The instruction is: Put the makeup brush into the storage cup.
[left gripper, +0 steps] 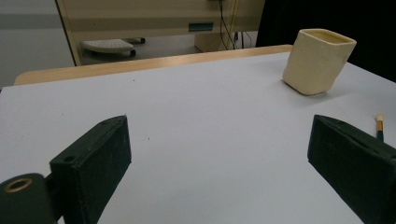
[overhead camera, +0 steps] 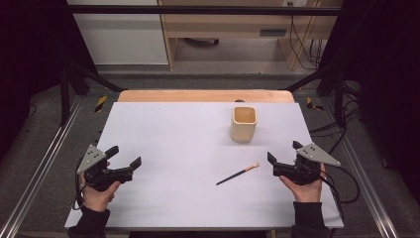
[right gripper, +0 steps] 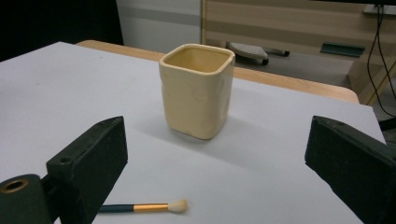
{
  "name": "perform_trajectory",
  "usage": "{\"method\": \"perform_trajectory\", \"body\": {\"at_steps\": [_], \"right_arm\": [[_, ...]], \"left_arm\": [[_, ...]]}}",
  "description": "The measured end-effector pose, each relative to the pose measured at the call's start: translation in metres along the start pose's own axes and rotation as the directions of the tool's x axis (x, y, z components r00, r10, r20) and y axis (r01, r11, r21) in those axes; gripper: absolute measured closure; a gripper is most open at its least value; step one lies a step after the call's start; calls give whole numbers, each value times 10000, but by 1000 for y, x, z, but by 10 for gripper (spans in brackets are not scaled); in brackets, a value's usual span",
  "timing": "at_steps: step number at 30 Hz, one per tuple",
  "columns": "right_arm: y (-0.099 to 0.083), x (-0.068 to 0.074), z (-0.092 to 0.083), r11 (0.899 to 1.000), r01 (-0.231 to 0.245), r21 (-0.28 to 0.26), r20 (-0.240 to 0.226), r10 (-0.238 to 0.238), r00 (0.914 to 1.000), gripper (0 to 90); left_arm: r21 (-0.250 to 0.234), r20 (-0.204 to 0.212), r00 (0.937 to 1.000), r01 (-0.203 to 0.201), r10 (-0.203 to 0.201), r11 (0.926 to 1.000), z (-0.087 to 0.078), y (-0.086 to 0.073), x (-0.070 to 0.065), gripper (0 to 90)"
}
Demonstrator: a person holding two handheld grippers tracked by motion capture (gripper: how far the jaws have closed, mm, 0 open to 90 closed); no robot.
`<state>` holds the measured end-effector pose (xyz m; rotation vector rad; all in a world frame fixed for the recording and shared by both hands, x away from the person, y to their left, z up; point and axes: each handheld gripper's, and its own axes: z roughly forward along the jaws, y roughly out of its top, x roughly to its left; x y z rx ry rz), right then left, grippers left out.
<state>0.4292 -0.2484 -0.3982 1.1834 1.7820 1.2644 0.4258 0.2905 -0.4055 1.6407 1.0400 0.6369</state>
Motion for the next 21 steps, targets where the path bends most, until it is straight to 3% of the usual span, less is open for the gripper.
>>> {"method": "perform_trajectory", "body": {"at_steps": [10,21], "right_arm": [[-2,0,-1,9993,187,338,577,-207,9981,60],[-3,1,0,9984,144,549,558,-175,9983,54]], "left_arm": [[265,155,9998,-151,147,9995,5,-2,-6,57],[505,393,9987,-356,336,9981,13,-1,-17,63]]}}
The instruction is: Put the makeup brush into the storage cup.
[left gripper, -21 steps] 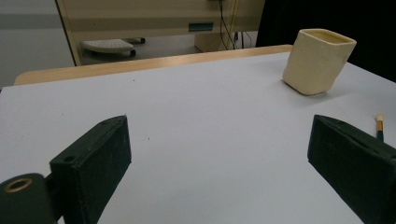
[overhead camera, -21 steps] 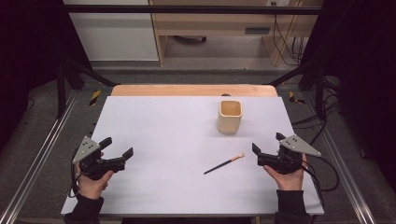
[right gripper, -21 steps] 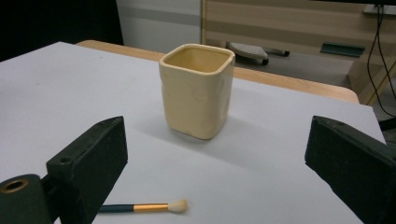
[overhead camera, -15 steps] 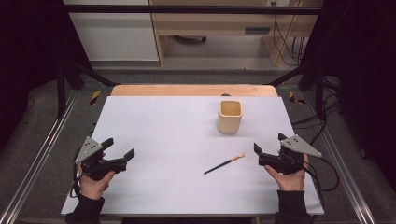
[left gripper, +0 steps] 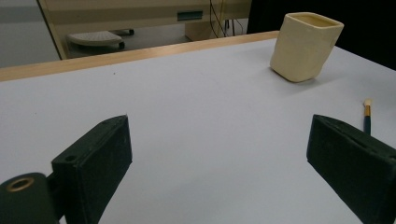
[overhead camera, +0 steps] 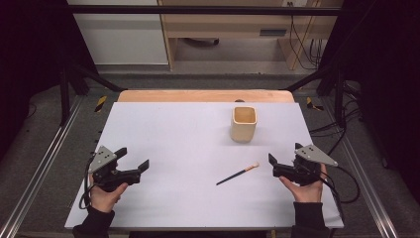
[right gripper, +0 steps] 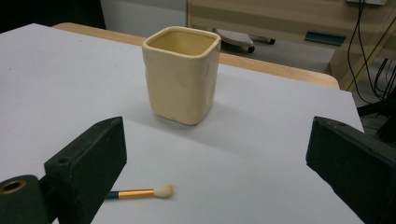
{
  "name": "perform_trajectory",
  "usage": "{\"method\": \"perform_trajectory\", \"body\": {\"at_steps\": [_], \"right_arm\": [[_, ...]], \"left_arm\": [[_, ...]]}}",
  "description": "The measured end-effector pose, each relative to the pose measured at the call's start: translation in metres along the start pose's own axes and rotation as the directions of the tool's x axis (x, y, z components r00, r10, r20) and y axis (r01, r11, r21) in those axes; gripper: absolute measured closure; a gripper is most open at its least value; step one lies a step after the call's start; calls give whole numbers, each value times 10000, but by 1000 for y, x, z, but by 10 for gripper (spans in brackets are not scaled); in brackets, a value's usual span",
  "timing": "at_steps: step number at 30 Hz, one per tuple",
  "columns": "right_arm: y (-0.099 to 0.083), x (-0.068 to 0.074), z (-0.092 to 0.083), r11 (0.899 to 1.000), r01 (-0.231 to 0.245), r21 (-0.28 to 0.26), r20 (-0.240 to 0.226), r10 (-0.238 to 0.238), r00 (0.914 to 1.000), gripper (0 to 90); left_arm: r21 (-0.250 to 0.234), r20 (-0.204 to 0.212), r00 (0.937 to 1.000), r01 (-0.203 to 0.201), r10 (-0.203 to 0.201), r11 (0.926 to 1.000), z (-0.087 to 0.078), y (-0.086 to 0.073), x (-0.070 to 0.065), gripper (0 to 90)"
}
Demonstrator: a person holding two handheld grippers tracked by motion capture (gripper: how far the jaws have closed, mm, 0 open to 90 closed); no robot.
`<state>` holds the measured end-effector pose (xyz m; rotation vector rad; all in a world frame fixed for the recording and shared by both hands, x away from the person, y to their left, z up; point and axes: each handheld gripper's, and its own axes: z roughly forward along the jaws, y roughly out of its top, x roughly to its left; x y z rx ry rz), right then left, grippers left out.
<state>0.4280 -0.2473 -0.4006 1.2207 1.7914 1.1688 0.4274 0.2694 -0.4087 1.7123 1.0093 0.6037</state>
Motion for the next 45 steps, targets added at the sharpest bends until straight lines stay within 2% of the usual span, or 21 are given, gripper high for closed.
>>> {"method": "perform_trajectory", "body": {"at_steps": [3,10,11,14,17,21,28,30,31,32,33,36,37,38,39,42,45], "right_arm": [[1,-1,-1,9997,-201,158,-157,204,9997,51],[0,0,0,9990,-272,345,-184,278,9994,50],[0,0,0,9991,-245,352,-174,251,9995,50],[0,1,1,9989,-252,395,-207,260,9994,51],[-1,3,2,9985,-208,516,-281,222,9994,58],[-3,7,4,9979,-182,623,-456,211,9987,69],[-4,16,12,9954,-199,941,-712,267,9971,78],[-3,22,13,9944,-262,1024,-821,347,9960,85],[-2,30,17,9929,-32,1187,-914,141,9957,85],[-2,30,17,9929,-32,1187,-914,141,9957,85],[-2,38,21,9897,22,1431,-1069,132,9942,84],[-3,45,26,9876,30,1570,-1145,152,9933,83],[-4,53,31,9855,-14,1697,-1187,219,9927,80],[-4,53,31,9855,-14,1697,-1187,219,9927,80],[-6,59,36,9840,-157,1775,-1259,385,9913,79],[-9,64,41,9813,-341,1896,-1209,578,9910,77],[-17,74,51,9727,-349,2293,-1088,613,9922,85]], "left_arm": [[154,123,9999,-111,109,9998,5,0,-5,66],[624,546,9972,-535,501,9966,18,-1,-19,75],[743,700,9954,-706,655,9947,22,0,-25,75],[807,837,9937,-815,747,9934,26,0,-30,81],[989,1102,9894,-1056,946,9895,32,0,-40,85],[1199,1162,9878,-1175,1036,9858,35,-3,-43,84],[1394,1085,9888,-1168,1021,9833,35,-10,-40,84],[1380,1046,9898,-1112,972,9842,34,-12,-38,86],[1382,1017,9904,-1076,940,9845,32,-12,-36,87],[1371,986,9912,-1019,888,9853,31,-13,-34,87],[1336,890,9931,-884,769,9871,29,-14,-30,87],[1257,762,9950,-730,637,9894,26,-15,-25,86],[1114,646,9966,-575,505,9921,23,-15,-21,86],[1114,646,9966,-575,505,9921,23,-15,-21,86],[1060,574,9973,-520,461,9930,21,-15,-19,86],[934,382,9987,-379,344,9949,16,-16,-14,86],[847,177,9997,-152,137,9963,13,-19,-8,86]]}}
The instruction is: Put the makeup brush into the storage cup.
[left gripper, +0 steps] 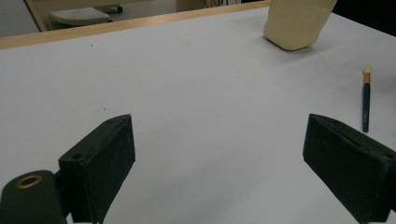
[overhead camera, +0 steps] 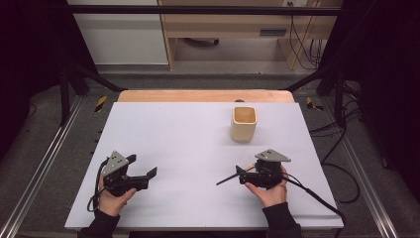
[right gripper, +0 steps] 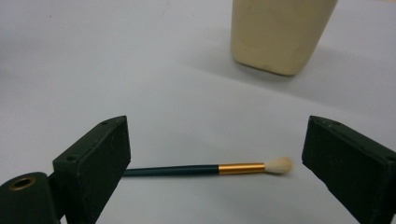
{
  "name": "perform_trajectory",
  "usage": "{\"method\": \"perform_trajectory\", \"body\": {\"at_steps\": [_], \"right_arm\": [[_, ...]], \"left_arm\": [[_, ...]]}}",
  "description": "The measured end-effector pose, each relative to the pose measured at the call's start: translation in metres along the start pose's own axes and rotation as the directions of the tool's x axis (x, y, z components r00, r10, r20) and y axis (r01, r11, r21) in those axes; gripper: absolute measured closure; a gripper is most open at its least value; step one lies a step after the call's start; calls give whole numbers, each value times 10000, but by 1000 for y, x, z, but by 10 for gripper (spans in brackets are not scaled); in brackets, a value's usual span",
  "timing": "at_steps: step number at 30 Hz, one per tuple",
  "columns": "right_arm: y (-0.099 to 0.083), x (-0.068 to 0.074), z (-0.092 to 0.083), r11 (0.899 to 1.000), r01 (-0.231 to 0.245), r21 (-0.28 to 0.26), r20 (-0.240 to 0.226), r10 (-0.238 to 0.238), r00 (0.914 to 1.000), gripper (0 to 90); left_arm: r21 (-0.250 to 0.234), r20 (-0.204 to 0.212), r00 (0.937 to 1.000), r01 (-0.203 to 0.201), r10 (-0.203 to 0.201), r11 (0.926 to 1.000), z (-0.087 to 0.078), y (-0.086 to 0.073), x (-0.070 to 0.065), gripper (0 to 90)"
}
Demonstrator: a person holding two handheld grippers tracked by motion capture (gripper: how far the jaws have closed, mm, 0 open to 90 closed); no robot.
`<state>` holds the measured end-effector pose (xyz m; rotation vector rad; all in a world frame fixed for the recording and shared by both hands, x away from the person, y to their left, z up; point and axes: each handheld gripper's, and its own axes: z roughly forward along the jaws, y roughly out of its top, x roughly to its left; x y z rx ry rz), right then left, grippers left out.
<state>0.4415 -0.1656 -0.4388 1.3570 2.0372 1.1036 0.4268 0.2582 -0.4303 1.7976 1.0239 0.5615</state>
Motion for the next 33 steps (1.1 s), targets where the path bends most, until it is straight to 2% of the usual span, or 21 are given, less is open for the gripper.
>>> {"method": "perform_trajectory", "body": {"at_steps": [5,9,11,12,13,14,17,23,25,33], "right_arm": [[-8,8,14,9992,-296,273,150,292,9995,94],[-13,14,24,9977,-519,447,469,498,9977,108],[-16,15,29,9975,-517,480,751,480,9960,110],[-18,17,32,9958,-690,595,1025,627,9928,112],[-18,17,32,9958,-690,595,1025,627,9928,112],[-20,18,34,9950,-735,670,1318,642,9892,113],[-23,19,38,9934,-878,732,1566,755,9848,115],[-25,21,44,9906,-1047,875,1684,889,9817,138],[-26,21,47,9891,-1014,1072,1682,825,9823,155],[-27,20,46,9901,-827,1132,1707,626,9833,248]], "left_arm": [[69,-78,10000,62,-62,10000,0,-3,3,86],[111,-114,9999,123,-122,9999,1,-5,4,86],[128,-107,9999,118,-117,9998,2,-5,4,86],[155,-95,9999,92,-90,9998,2,-5,4,86],[155,-95,9999,92,-90,9998,2,-5,4,86],[150,-84,9999,89,-88,9998,2,-5,4,86],[162,-88,9999,102,-100,9998,2,-6,4,86],[234,-82,9999,68,-66,9997,4,-7,4,87],[240,-80,10000,58,-56,9997,4,-7,4,87],[255,-84,9999,82,-80,9996,4,-7,4,88]]}}
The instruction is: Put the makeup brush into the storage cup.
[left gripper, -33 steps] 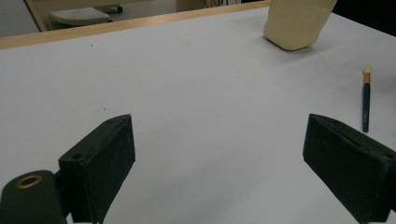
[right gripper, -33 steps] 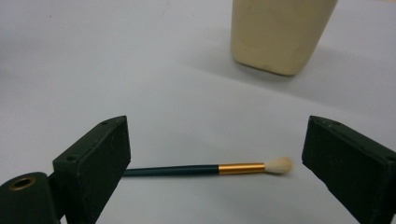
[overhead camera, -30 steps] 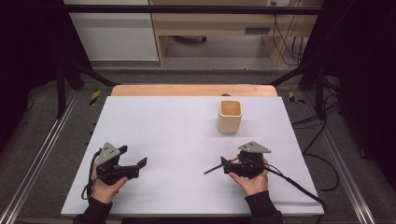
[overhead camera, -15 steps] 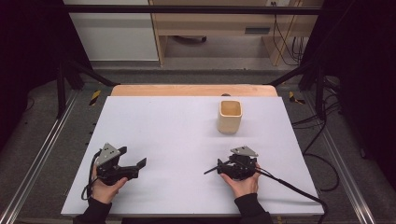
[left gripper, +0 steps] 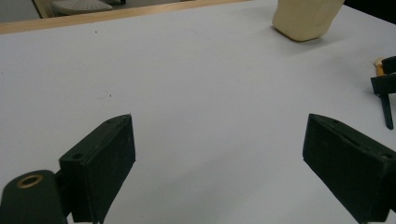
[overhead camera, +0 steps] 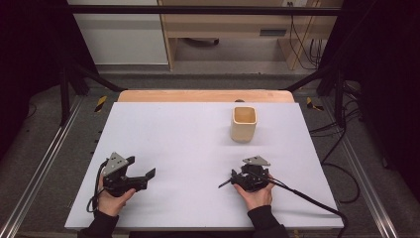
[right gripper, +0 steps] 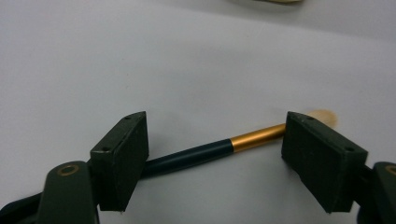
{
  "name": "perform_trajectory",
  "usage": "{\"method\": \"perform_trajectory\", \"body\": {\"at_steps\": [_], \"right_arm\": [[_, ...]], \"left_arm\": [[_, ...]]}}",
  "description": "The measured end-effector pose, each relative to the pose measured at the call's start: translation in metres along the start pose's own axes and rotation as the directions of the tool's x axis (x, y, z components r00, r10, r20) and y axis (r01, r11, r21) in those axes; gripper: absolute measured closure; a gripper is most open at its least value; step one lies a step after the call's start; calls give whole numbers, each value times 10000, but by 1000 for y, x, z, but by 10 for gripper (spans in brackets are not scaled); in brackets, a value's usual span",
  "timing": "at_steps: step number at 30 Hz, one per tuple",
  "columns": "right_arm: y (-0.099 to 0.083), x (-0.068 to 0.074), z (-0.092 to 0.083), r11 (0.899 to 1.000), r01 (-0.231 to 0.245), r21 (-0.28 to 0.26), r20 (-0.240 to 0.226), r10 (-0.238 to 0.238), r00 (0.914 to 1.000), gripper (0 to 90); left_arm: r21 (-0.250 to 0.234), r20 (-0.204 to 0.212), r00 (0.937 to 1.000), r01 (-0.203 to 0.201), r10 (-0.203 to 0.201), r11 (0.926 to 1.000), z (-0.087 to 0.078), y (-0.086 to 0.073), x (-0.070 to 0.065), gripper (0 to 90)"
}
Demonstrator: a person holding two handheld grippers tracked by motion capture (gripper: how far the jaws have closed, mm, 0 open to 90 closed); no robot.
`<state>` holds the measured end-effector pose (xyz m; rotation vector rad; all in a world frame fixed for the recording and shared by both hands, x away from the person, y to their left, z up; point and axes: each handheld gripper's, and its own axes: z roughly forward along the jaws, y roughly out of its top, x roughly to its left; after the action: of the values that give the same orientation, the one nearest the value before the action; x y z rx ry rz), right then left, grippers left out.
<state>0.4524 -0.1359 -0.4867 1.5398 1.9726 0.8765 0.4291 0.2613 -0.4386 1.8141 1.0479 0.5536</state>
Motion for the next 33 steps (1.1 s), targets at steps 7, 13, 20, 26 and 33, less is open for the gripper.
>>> {"method": "perform_trajectory", "body": {"at_steps": [7,13,20,26,33], "right_arm": [[1,-2,-3,9997,229,-25,-100,-229,9997,425],[1,-3,-4,9993,364,-39,-252,-364,9990,559],[2,-5,-4,9985,542,0,-399,-542,9977,645],[3,-10,-5,9984,558,78,-586,-552,9968,728],[5,-17,-5,9978,627,234,-784,-607,9951,808]], "left_arm": [[32,11,10000,26,-26,10000,1,-1,0,90],[34,19,10000,42,-42,10000,1,-1,0,91],[65,34,10000,24,-24,10000,1,-1,0,91],[72,45,10000,21,-21,10000,1,-1,0,91],[84,60,10000,24,-24,10000,2,-1,0,91]]}}
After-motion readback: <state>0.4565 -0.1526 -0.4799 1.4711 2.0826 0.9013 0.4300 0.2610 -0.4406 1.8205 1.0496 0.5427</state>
